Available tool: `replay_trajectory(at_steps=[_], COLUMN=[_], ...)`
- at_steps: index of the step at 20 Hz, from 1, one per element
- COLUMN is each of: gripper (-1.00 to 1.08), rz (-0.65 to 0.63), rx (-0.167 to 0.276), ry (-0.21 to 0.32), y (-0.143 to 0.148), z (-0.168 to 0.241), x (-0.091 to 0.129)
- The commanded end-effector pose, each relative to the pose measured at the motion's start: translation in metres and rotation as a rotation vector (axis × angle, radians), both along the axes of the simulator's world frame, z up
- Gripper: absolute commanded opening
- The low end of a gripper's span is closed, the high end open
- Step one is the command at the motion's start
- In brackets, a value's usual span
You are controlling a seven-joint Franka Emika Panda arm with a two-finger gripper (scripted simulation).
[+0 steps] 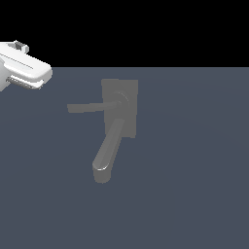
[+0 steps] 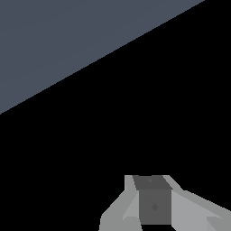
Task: Turn on the faucet by rotating a designated handle.
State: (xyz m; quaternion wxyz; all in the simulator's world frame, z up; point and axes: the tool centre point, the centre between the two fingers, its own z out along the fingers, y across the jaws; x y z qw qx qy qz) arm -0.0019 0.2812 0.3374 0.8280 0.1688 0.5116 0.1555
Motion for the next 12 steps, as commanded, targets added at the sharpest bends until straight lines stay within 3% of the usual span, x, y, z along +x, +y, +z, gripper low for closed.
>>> replay_trajectory(at_steps=[1,6,12], gripper=[-1.0,-1.0,-1.0], rz=[-0.005,-0.023,-0.046], rx=[-0.072,-0.183,-0.267], ry=[0.088,0.242,0.373], y=[-0.011,-0.038,-0.066], z=[-0.044,-0.118,-0.177], x=[0.007,0.013,0.011])
